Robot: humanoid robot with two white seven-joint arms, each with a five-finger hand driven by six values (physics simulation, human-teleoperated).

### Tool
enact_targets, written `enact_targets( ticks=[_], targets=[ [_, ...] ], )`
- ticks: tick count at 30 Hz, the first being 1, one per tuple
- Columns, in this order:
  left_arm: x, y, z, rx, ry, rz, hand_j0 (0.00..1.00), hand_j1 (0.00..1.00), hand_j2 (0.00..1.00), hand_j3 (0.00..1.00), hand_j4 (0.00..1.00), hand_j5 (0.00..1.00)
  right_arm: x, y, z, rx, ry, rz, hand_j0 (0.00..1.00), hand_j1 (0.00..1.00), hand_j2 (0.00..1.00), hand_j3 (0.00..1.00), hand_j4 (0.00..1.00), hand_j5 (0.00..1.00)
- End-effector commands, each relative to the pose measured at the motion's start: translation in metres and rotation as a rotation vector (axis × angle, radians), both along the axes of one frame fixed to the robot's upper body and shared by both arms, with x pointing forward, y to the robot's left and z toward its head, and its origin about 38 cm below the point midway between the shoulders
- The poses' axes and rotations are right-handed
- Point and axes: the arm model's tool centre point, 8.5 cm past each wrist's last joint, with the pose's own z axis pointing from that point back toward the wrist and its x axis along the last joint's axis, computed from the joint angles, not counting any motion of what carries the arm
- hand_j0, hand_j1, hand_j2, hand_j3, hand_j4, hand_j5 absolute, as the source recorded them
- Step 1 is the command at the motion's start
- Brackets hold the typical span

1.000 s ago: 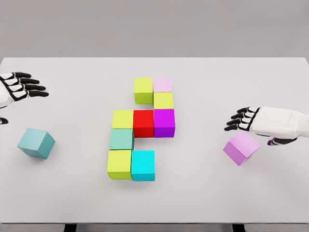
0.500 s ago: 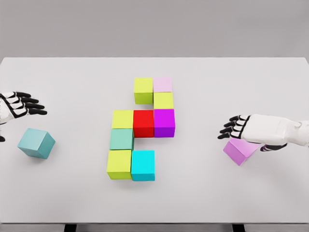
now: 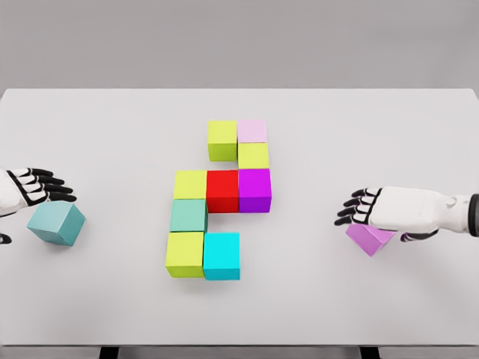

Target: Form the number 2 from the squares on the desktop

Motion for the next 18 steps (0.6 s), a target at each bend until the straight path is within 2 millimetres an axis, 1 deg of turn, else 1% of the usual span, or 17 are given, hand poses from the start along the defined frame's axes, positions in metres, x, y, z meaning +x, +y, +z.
enact_targets(
  ticks=[1,9,14,15,16,18],
  targets=[
    [0.0,-0.001,0.0,-0.025,0.004,0.01,1.0,1.0,1.0,1.0,1.0,1.0,0.0,0.001,-0.002,-0.003,0.003,-0.001,1.0,1.0,1.0,1.0,1.0,1.0],
    [0.0,-0.008,-0.013,-0.126,0.027,0.032,1.0,1.0,1.0,1.0,1.0,1.0,0.002,0.003,-0.003,-0.013,-0.008,0.003,1.0,1.0,1.0,1.0,1.0,1.0],
    [0.0,-0.01,-0.017,-0.132,0.027,0.03,1.0,1.0,1.0,1.0,1.0,1.0,0.003,0.007,-0.007,-0.03,-0.02,0.012,0.99,0.99,0.99,0.99,0.99,0.99],
    [0.0,-0.011,-0.018,-0.141,0.025,0.031,1.0,1.0,1.0,1.0,1.0,1.0,0.003,0.006,-0.007,-0.042,-0.013,0.012,0.94,0.94,0.94,0.94,0.94,0.94],
    [0.0,-0.012,-0.018,-0.145,0.024,0.031,1.0,1.0,1.0,1.0,1.0,1.0,0.002,0.006,-0.009,-0.057,-0.004,0.012,0.87,0.87,0.87,0.87,0.87,0.87],
    [0.0,-0.014,-0.023,-0.161,0.026,0.031,1.0,1.0,1.0,1.0,1.0,1.0,0.002,0.005,-0.009,-0.065,-0.001,0.012,0.82,0.82,0.82,0.82,0.82,0.82]
  ],
)
